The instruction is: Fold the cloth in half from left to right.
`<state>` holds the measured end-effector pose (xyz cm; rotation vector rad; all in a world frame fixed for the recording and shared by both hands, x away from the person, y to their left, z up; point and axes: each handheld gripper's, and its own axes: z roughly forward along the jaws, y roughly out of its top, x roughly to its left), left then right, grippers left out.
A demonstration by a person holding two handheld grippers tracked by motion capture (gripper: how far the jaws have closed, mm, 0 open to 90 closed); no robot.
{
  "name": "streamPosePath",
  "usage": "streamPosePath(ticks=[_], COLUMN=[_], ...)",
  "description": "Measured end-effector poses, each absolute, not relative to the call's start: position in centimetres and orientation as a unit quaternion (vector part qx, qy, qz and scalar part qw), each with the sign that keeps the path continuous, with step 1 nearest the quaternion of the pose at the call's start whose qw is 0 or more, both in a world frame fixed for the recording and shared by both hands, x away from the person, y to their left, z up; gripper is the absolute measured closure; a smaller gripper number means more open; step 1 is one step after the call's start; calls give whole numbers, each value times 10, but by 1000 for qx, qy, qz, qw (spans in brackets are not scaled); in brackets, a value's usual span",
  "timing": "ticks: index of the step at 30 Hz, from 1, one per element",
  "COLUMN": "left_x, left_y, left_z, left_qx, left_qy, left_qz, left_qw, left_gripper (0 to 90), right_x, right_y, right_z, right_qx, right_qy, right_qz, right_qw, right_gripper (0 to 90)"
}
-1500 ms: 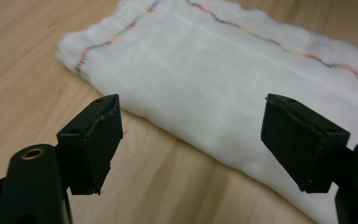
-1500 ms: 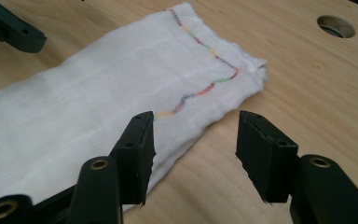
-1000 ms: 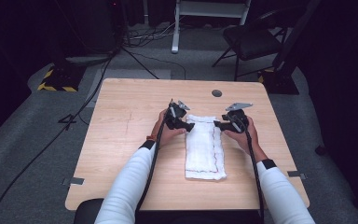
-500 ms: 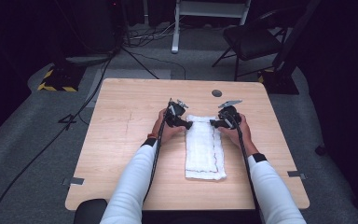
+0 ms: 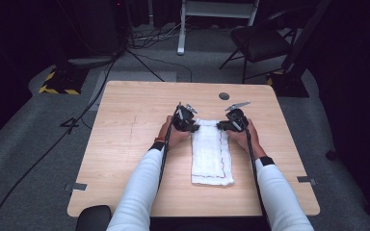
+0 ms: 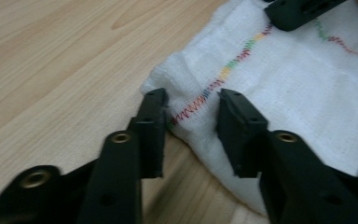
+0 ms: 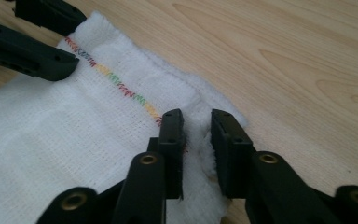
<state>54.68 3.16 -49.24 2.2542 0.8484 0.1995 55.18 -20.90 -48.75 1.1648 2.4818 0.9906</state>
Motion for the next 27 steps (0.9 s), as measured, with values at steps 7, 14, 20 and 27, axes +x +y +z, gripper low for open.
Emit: streamPosePath(ticks=[7,14,20,27], left_x=[548,553,550,538], left_y=[29,28,33,40], left_z=[-492,-484,-463,-447], left_qx=[875,870,860,851], left_qy=[320,324,316,296], left_qz=[74,104,135,155], left_qw=[356,357,378,406], left_gripper=[826,841,846,847], right_x=[548,549,543,531], right_y=[-204,-204,-205,-207], right_z=[-485,-474,-453,-436], right_qx=[383,383,372,348], right_qy=[854,839,829,827], right_qz=[326,352,376,398], right_qw=[134,158,182,193], right_gripper=[830,837,840,840])
